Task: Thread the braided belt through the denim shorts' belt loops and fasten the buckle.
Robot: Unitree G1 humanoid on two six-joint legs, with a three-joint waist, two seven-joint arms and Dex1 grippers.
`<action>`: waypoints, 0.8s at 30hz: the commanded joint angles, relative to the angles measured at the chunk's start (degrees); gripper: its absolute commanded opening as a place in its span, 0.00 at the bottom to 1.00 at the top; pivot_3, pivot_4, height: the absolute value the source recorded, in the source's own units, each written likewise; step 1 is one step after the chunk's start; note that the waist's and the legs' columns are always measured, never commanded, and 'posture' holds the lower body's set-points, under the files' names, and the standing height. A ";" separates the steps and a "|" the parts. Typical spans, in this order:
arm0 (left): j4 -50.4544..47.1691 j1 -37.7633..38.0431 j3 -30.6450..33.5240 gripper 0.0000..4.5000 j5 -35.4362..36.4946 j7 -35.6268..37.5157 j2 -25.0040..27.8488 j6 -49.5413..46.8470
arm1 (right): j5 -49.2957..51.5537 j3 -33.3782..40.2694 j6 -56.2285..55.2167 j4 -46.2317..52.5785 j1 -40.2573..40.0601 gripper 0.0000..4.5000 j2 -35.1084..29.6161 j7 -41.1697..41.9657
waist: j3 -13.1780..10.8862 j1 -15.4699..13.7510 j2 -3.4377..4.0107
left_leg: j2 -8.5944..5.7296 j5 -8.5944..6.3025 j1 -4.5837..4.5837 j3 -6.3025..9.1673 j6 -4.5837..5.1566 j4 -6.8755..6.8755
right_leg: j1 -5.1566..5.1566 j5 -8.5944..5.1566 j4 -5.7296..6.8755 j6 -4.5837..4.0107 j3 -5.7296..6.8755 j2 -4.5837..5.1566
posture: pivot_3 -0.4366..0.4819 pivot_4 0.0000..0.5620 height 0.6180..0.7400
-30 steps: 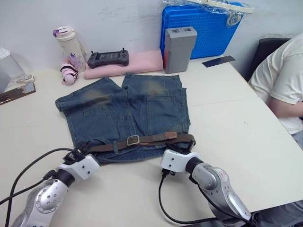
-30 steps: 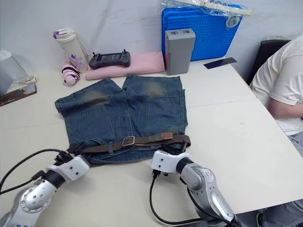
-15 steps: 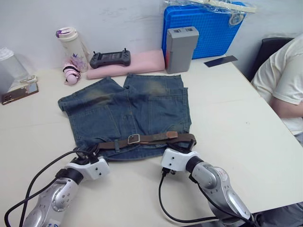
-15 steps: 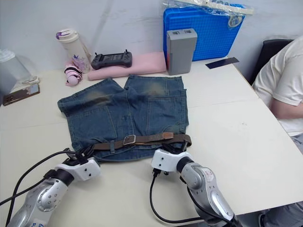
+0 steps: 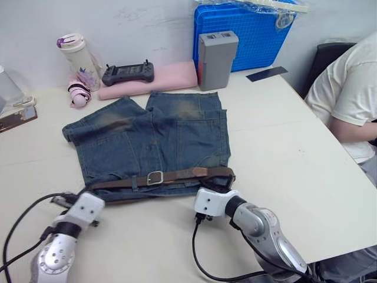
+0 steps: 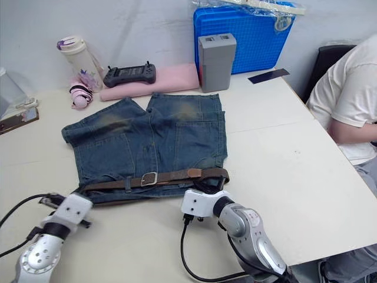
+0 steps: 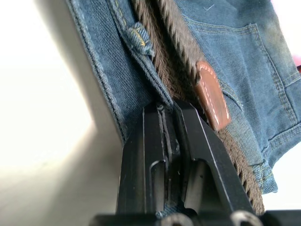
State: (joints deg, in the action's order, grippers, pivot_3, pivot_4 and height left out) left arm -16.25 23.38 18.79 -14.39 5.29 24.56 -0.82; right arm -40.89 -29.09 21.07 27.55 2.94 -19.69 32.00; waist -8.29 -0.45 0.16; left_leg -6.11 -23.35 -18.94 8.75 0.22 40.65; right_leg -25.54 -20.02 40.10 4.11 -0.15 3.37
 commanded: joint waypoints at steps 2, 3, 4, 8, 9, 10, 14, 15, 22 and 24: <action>11.83 4.33 8.96 0.02 1.35 -2.35 0.75 -9.36 | -1.28 4.29 3.47 -1.40 -1.35 0.00 -1.65 -0.58 | 0.03 0.31 0.08 | 0.00 0.01 0.07 -0.01 -0.02 -0.09 | 0.02 0.00 -0.02 0.00 -0.03 0.00 | 0.48 0.27 0.47; 11.64 4.77 7.78 0.02 0.50 -2.36 1.34 -8.37 | -1.21 4.32 3.51 -1.43 -1.31 0.00 -1.69 -0.59 | 0.03 0.38 0.10 | -0.01 0.02 0.09 -0.02 -0.02 -0.12 | 0.02 0.00 -0.02 -0.01 -0.03 0.00 | 0.48 0.27 0.47; 11.49 5.07 6.90 0.02 -0.10 -2.39 1.79 -7.69 | -1.15 4.36 3.53 -1.46 -1.27 0.00 -1.73 -0.60 | 0.03 0.43 0.10 | -0.01 0.03 0.12 -0.02 -0.04 -0.19 | 0.02 0.00 -0.03 -0.01 -0.04 0.00 | 0.48 0.27 0.47; 10.43 5.51 2.72 0.02 -2.15 -1.60 3.28 -4.47 | -0.93 4.34 3.54 -1.38 -1.10 0.00 -1.98 -0.12 | 0.07 0.47 0.17 | 0.00 0.07 0.38 -0.10 -0.08 -0.63 | 0.09 -0.03 -0.14 -0.07 -0.13 0.01 | 0.48 0.27 0.47; 10.48 5.91 0.93 0.02 -4.12 -1.43 4.66 -2.54 | -0.47 4.25 3.60 -1.21 -1.04 0.00 -1.99 0.49 | 0.09 0.46 0.20 | 0.00 0.07 0.45 -0.09 -0.08 -0.66 | 0.09 -0.04 -0.14 -0.09 -0.13 0.00 | 0.48 0.27 0.47; 10.70 6.10 -0.40 0.02 -5.44 -1.27 5.95 -0.69 | -0.08 4.20 3.54 -0.95 -0.98 0.00 -1.95 0.89 | 0.12 0.47 0.25 | 0.00 0.07 0.53 -0.09 -0.08 -0.67 | 0.09 -0.04 -0.14 -0.10 -0.12 0.00 | 0.48 0.27 0.47; 12.60 5.89 -3.31 0.02 -7.30 -1.39 9.40 5.46 | 1.00 4.64 4.88 -0.04 -0.57 0.00 -1.60 2.56 | 0.23 0.29 0.43 | -0.02 0.06 0.59 -0.10 -0.07 -0.69 | 0.11 -0.05 -0.18 -0.10 -0.14 0.02 | 0.48 0.27 0.47; 13.22 5.73 -3.49 0.19 -6.89 -1.47 9.71 6.87 | 0.95 4.70 5.24 0.08 -0.42 0.00 -1.62 2.79 | 0.24 0.27 0.46 | -0.03 0.05 0.59 -0.10 -0.05 -0.69 | 0.13 -0.05 -0.20 -0.10 -0.15 0.03 | 0.48 0.27 0.47; 8.12 6.24 -1.41 0.85 7.41 14.96 16.81 10.63 | 6.35 7.74 12.05 5.90 2.32 0.69 -3.31 12.04 | 0.25 -0.70 0.27 | -0.02 0.03 0.56 -0.07 -0.02 -0.68 | 0.24 -0.05 -0.25 -0.10 -0.11 0.03 | 0.48 0.27 0.47; 4.78 6.57 0.48 1.00 17.15 24.07 20.06 7.39 | 9.04 8.99 14.73 7.57 4.12 0.91 -5.12 16.08 | 0.23 -0.75 0.31 | -0.03 0.00 0.57 -0.07 0.04 -0.65 | 0.21 -0.04 -0.32 -0.09 -0.10 0.05 | 0.48 0.27 0.47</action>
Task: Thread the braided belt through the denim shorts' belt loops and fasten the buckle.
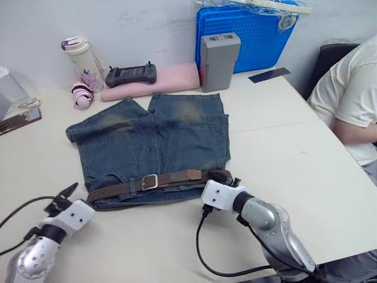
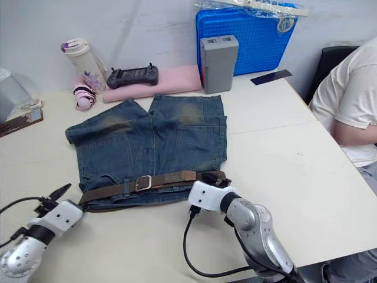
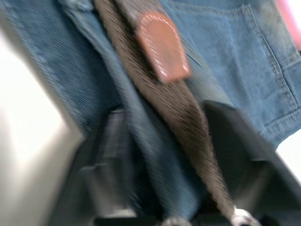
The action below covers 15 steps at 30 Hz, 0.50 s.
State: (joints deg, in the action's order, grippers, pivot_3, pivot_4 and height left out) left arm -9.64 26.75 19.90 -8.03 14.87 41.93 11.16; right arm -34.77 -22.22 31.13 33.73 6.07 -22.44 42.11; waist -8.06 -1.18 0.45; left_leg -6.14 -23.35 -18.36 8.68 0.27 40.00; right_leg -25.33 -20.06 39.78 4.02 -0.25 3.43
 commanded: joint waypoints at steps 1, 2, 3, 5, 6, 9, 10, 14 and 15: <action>-3.14 3.31 0.47 1.00 14.91 18.24 4.04 -6.52 | 4.27 2.64 5.89 2.00 1.88 0.99 -3.13 7.63 | -0.02 -0.05 0.04 | -0.01 -0.04 0.00 0.00 0.07 0.00 | -0.01 0.01 -0.08 0.01 0.01 0.01 | 0.48 0.27 0.47; -4.93 3.41 2.33 1.00 20.25 23.11 6.17 -9.10 | 6.19 3.53 7.12 2.51 3.41 0.99 -4.07 9.63 | -0.07 -0.08 0.03 | -0.01 -0.05 -0.02 0.00 0.13 0.00 | -0.02 0.01 -0.19 0.02 0.02 0.02 | 0.48 0.27 0.47; -6.37 3.53 3.79 1.00 24.58 27.10 7.85 -11.61 | 7.99 4.25 8.20 2.93 4.62 0.99 -4.95 11.39 | -0.22 -0.07 -0.06 | -0.02 -0.06 -0.11 0.01 0.17 0.00 | -0.08 0.02 -0.27 0.03 0.04 0.03 | 0.48 0.27 0.47; -7.41 3.35 6.48 1.00 32.26 34.64 10.67 -16.01 | 13.17 6.08 10.07 4.28 7.07 0.99 -6.67 15.57 | -0.60 -0.10 -0.35 | 0.00 -0.06 -0.32 0.08 0.23 0.04 | -0.23 0.02 -0.37 0.03 0.13 0.03 | 0.48 0.27 0.47; -7.61 3.09 7.61 1.00 35.08 37.37 11.63 -18.12 | 15.48 6.98 11.05 4.66 8.06 0.99 -7.20 16.92 | -0.69 -0.16 -0.43 | 0.01 -0.06 -0.48 0.15 0.24 0.06 | -0.32 0.02 -0.43 0.03 0.19 0.03 | 0.48 0.27 0.47; -7.69 0.96 11.04 1.00 41.34 42.10 13.25 -23.37 | 23.16 10.94 13.45 4.75 10.64 0.99 -7.02 19.16 | -0.90 -0.14 -0.58 | 0.02 -0.06 -1.02 0.26 0.30 0.10 | -0.70 0.03 -0.61 0.03 0.33 0.03 | 0.48 0.27 0.47; -7.76 -0.11 12.17 1.00 43.75 42.59 13.34 -25.71 | 25.48 12.46 14.17 4.69 11.47 0.99 -7.23 19.74 | -0.93 -0.13 -0.59 | 0.04 -0.07 -1.12 0.26 0.31 0.09 | -0.78 0.03 -0.68 0.03 0.37 0.03 | 0.48 0.27 0.47; -8.83 -2.71 16.98 1.00 51.01 43.09 12.80 -34.05 | 35.03 19.35 17.24 4.82 13.44 0.99 -8.26 21.25 | -0.96 -0.06 -0.62 | 0.03 -0.05 -1.83 0.27 0.39 0.30 | -1.38 0.05 -0.72 0.07 0.47 0.05 | 0.48 0.27 0.47; -9.47 -2.84 18.01 1.00 52.35 42.96 12.40 -35.60 | 37.84 21.68 18.64 4.86 13.92 0.99 -8.05 21.47 | -0.96 0.02 -0.61 | 0.03 -0.06 -1.84 0.27 0.40 0.30 | -1.38 0.05 -0.77 0.07 0.48 0.05 | 0.48 0.27 0.47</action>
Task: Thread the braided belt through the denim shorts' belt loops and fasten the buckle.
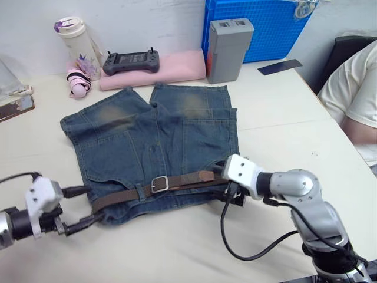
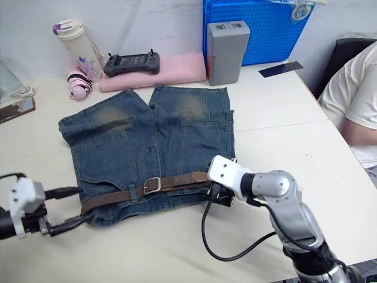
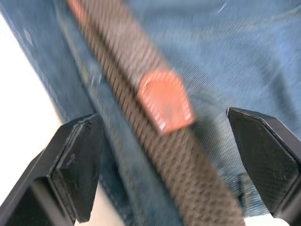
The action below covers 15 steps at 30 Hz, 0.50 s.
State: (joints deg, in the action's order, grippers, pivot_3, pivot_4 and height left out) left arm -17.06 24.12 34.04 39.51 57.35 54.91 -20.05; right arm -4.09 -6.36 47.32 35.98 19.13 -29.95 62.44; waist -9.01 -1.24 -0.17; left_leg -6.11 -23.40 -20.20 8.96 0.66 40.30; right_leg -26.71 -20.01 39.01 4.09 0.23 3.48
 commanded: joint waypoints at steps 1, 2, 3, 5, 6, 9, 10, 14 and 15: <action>-3.00 -0.25 4.87 1.00 6.27 0.21 -1.07 -5.93 | 10.12 8.38 3.93 2.53 1.49 0.99 -0.21 1.16 | -0.02 0.22 0.01 | -0.01 -0.02 0.00 -0.02 0.04 0.00 | 0.00 0.00 -0.02 0.01 -0.01 0.00 | 0.48 0.27 0.47; -4.50 0.14 6.24 1.00 8.06 0.02 -1.50 -7.62 | 13.06 11.50 5.27 2.00 2.37 0.99 -0.27 1.23 | -0.05 0.37 0.03 | 0.00 -0.03 -0.01 -0.03 0.07 0.00 | 0.00 0.01 -0.04 0.02 -0.02 0.00 | 0.48 0.27 0.47; -5.92 0.70 7.50 1.00 9.72 0.02 -1.93 -9.29 | 15.57 14.37 6.17 1.28 3.20 0.99 -0.39 0.85 | -0.13 0.47 0.01 | 0.00 -0.04 -0.01 -0.05 0.09 0.00 | 0.00 0.01 -0.04 0.02 -0.03 0.00 | 0.48 0.27 0.47; -7.73 0.68 9.60 1.00 12.86 -1.16 -3.16 -11.89 | 18.71 18.59 6.84 -0.52 4.42 0.99 -0.60 -1.03 | -0.22 0.55 0.03 | 0.00 -0.05 -0.01 -0.06 0.10 0.02 | 0.00 0.03 -0.04 0.05 -0.04 0.01 | 0.48 0.27 0.47; -8.26 0.23 10.29 1.00 14.02 -2.15 -3.87 -12.82 | 19.73 19.85 6.73 -1.22 4.65 0.99 -0.69 -2.08 | -0.23 0.50 0.03 | 0.00 -0.05 0.00 -0.06 0.10 0.02 | 0.02 0.03 -0.03 0.06 -0.04 0.01 | 0.48 0.27 0.47; -9.85 -0.52 10.02 1.00 13.86 -4.36 -5.90 -13.54 | 20.65 20.77 4.28 -2.27 2.12 0.99 -1.38 -5.12 | -0.23 0.12 0.04 | 0.02 -0.04 0.05 -0.06 0.08 0.04 | 0.06 0.03 0.04 0.05 -0.02 0.02 | 0.48 0.27 0.47; -10.30 -0.65 9.62 1.00 13.38 -4.78 -6.40 -13.45 | 20.47 20.36 3.09 -2.37 0.90 0.99 -2.00 -5.79 | -0.23 -0.01 0.04 | 0.02 -0.04 0.05 -0.07 0.07 0.09 | 0.06 0.03 0.08 0.05 -0.02 0.02 | 0.48 0.27 0.47; -11.41 -2.86 8.18 1.00 12.03 -7.67 -8.33 -12.65 | 21.85 20.30 1.48 -2.56 -2.51 0.99 -3.06 -8.23 | -0.32 -0.19 0.13 | -0.01 -0.04 -0.01 -0.12 0.07 0.48 | 0.06 0.04 0.31 0.06 -0.05 0.03 | 0.48 0.27 0.47; -11.47 -3.72 7.86 1.00 11.90 -8.29 -8.59 -12.57 | 21.94 20.06 0.95 -2.76 -2.90 0.99 -3.54 -8.67 | -0.36 -0.18 0.14 | -0.03 -0.06 -0.05 -0.13 0.08 0.68 | 0.06 0.04 0.42 0.06 -0.06 0.04 | 0.48 0.27 0.47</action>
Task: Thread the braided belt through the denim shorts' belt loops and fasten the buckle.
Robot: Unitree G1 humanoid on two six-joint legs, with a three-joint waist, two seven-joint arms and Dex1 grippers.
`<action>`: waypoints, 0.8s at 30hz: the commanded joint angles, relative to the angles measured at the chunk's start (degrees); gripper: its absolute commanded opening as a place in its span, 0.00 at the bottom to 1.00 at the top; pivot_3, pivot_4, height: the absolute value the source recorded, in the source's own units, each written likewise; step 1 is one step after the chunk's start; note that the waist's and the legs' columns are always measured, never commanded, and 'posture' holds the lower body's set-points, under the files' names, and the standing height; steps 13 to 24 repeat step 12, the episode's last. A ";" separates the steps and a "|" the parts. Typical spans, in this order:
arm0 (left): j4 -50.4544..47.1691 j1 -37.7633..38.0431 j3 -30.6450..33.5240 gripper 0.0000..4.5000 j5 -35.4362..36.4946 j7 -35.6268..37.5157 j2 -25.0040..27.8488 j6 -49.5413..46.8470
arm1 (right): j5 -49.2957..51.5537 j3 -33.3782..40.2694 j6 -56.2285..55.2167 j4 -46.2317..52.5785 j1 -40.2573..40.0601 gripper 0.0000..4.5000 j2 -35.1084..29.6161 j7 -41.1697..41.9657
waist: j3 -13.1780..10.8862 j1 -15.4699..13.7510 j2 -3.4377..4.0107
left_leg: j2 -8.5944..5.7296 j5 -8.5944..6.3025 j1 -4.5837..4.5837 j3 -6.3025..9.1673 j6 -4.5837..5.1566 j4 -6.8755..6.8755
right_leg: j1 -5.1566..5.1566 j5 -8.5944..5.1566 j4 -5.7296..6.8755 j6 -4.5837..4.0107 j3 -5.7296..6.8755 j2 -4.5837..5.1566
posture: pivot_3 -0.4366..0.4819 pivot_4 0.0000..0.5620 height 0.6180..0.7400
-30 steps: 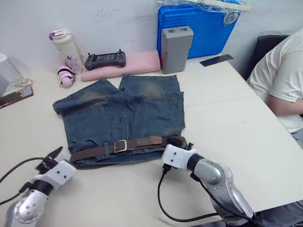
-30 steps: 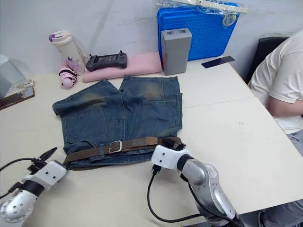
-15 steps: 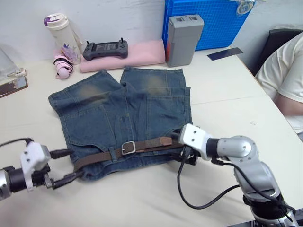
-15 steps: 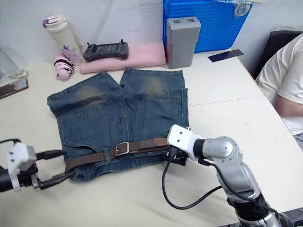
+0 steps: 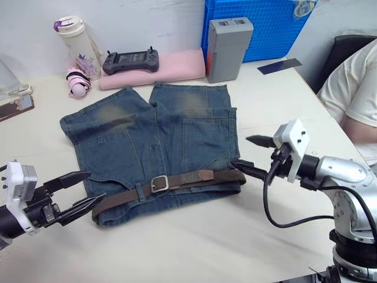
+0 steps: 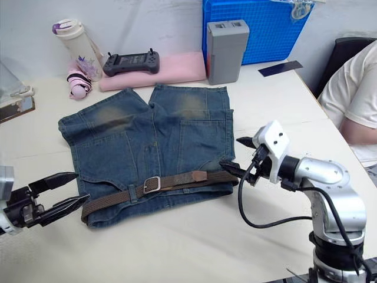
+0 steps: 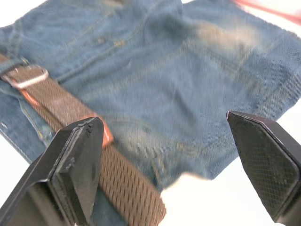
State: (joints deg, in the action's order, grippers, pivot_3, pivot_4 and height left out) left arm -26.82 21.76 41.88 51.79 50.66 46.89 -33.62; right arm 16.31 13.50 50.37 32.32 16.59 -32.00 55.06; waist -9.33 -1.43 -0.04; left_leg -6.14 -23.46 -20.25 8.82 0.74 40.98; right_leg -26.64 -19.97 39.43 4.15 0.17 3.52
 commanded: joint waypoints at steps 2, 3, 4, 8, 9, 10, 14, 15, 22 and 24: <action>-1.77 -2.62 -0.78 1.00 -0.86 -2.20 -0.78 0.96 | 2.12 -0.24 -2.79 0.50 -0.66 0.99 -2.29 -2.15 | -0.06 0.04 0.00 | -0.03 0.00 0.00 -0.06 0.00 0.10 | 0.01 0.11 0.06 0.03 -0.08 0.00 | 0.48 0.27 0.47; -1.75 -3.07 -1.19 1.00 -1.17 -2.30 -0.80 0.96 | 2.50 -0.43 -3.01 0.34 -0.67 0.99 -2.60 -2.55 | -0.07 0.05 0.01 | -0.02 0.00 0.02 -0.07 -0.01 0.14 | 0.04 0.15 0.07 0.02 -0.09 0.00 | 0.48 0.27 0.47; -1.55 -3.81 -1.66 1.00 -1.11 -2.47 -0.82 0.82 | 2.88 -0.63 -3.19 0.18 -0.59 0.99 -2.87 -2.95 | -0.07 0.04 0.01 | -0.02 0.02 0.04 -0.09 -0.03 0.20 | 0.06 0.22 0.09 0.00 -0.10 0.00 | 0.48 0.27 0.47; -1.72 -5.13 -3.03 1.00 -1.69 -3.18 -1.36 1.20 | 4.08 -0.68 -4.27 -0.61 -1.05 0.99 -4.38 -3.87 | -0.11 0.00 0.04 | -0.02 0.15 0.04 -0.11 -0.11 0.22 | 0.06 0.42 0.10 -0.07 -0.12 -0.01 | 0.48 0.27 0.47; -1.79 -5.28 -3.19 1.00 -1.82 -3.23 -1.50 1.27 | 4.43 -0.69 -4.50 -0.70 -1.20 0.99 -4.81 -4.10 | -0.11 0.00 0.04 | -0.01 0.16 0.04 -0.11 -0.12 0.22 | 0.06 0.44 0.10 -0.08 -0.12 -0.02 | 0.48 0.27 0.47; -1.74 -5.53 -3.43 1.00 -1.93 -3.24 -1.65 1.43 | 4.84 -0.69 -4.60 -0.70 -1.32 0.99 -5.21 -4.30 | -0.11 -0.01 0.05 | -0.01 0.17 0.04 -0.11 -0.12 0.22 | 0.06 0.44 0.10 -0.09 -0.12 -0.02 | 0.48 0.27 0.47; -1.53 -5.82 -4.07 1.00 -2.94 -3.11 -1.60 1.97 | 5.56 -0.73 -4.60 -0.71 -1.35 0.99 -5.84 -4.77 | -0.11 0.00 0.05 | -0.01 0.17 0.04 -0.11 -0.11 0.21 | 0.06 0.44 0.09 -0.08 -0.11 -0.02 | 0.48 0.27 0.47; -1.53 -5.82 -4.07 1.00 -2.94 -3.11 -1.60 1.97 | 5.56 -0.73 -4.60 -0.71 -1.35 0.99 -5.84 -4.77 | -0.11 0.00 0.05 | -0.01 0.17 0.04 -0.11 -0.11 0.21 | 0.06 0.44 0.09 -0.08 -0.11 -0.02 | 0.48 0.27 0.47; -1.53 -5.82 -4.07 1.00 -2.94 -3.11 -1.60 1.97 | 5.56 -0.73 -4.60 -0.71 -1.35 0.99 -5.84 -4.77 | -0.11 0.00 0.05 | -0.01 0.17 0.04 -0.11 -0.11 0.21 | 0.06 0.44 0.09 -0.08 -0.11 -0.02 | 0.48 0.27 0.47; -1.53 -5.82 -4.07 1.00 -2.94 -3.11 -1.60 1.97 | 5.56 -0.73 -4.60 -0.71 -1.35 0.99 -5.84 -4.77 | -0.11 0.00 0.05 | -0.01 0.17 0.04 -0.11 -0.11 0.21 | 0.06 0.44 0.09 -0.08 -0.11 -0.02 | 0.48 0.27 0.47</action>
